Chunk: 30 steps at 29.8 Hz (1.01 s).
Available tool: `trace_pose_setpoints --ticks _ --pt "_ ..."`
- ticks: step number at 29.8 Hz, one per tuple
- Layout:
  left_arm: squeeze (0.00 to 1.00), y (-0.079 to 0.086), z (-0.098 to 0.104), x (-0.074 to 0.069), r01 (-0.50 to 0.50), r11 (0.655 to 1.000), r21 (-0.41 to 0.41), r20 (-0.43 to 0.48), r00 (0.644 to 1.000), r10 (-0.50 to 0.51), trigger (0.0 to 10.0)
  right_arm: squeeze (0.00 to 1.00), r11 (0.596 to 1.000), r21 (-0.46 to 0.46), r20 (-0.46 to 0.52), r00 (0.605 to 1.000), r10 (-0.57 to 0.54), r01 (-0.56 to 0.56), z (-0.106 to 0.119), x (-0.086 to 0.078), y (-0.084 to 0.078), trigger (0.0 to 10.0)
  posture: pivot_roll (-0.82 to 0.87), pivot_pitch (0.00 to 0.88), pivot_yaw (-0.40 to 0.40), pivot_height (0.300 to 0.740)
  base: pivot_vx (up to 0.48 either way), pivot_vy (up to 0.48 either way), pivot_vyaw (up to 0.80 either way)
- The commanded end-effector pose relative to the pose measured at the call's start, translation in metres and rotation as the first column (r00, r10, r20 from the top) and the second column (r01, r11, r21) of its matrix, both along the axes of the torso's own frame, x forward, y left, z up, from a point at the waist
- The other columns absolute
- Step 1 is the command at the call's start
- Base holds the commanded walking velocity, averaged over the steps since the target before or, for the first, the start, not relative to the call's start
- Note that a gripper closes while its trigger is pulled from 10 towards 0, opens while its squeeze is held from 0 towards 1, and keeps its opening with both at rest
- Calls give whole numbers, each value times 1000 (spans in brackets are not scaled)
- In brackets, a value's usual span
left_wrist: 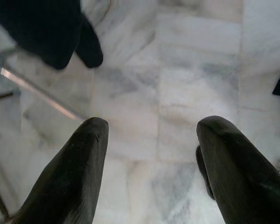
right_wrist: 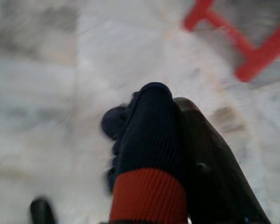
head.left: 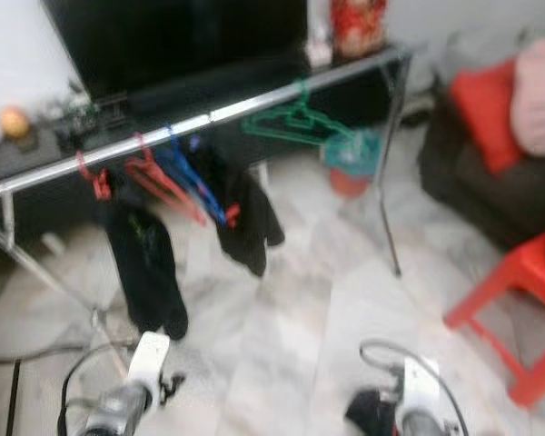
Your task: Hang hanger
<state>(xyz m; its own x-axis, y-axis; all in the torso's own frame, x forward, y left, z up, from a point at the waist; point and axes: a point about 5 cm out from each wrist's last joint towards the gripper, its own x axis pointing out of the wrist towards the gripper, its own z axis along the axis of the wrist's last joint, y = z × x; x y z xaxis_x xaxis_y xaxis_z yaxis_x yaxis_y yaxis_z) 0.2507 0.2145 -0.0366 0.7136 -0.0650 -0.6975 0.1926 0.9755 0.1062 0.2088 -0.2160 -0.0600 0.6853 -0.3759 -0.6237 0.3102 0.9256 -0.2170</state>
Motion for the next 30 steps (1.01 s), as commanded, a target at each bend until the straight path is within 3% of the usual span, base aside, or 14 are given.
trace_pose_setpoints --ticks 1,5,6,9,11,12,13,14,30 --pt "0 3 -1 -2 -8 1000 9 -3 1000 8 10000 0 997 -75 113 993 20 -11 14 14 -1 10000 -5 0 122 740 0 0 0" --pt "0 3 -1 -3 -4 1000 14 -5 1000 4 10000 0 983 -178 149 987 67 -40 20 16 -4 10000 -10 0 121 740 0 0 0" --pt "0 2 -2 -3 0 1000 10 -7 1000 0 10000 0 971 -238 122 992 43 -13 18 10 -13 10000 -14 0 121 740 0 0 0" --pt "0 1 -3 -4 3 1000 10 -13 1000 -3 10000 0 963 -262 76 996 -38 57 14 -6 -33 10000 -25 0 121 740 0 0 0" --pt "0 0 -4 -6 5 1000 7 -21 1000 -5 10000 0 943 -331 -17 999 -47 39 8 -24 -52 10000 -31 0 119 740 0 0 0" --pt "0 0 -5 -7 6 1000 7 -25 1000 -6 10000 0 908 -416 -108 994 -4 -42 5 -35 -62 10000 -33 0 115 740 0 0 0" --pt "0 0 -5 -7 6 1000 7 -25 1000 -6 10000 0 908 -416 -108 994 -4 -42 5 -35 -62 10000 -33 0 115 740 0 0 0" --pt "0 1 -5 -7 6 1000 8 -27 1000 -6 10000 0 884 -459 -154 988 20 -90 4 -39 -66 10000 -35 0 114 740 0 0 0" --pt "0 1 -5 -7 6 1000 8 -27 1000 -6 10000 0 884 -459 -154 988 20 -90 4 -39 -66 10000 -35 0 114 740 0 0 0"
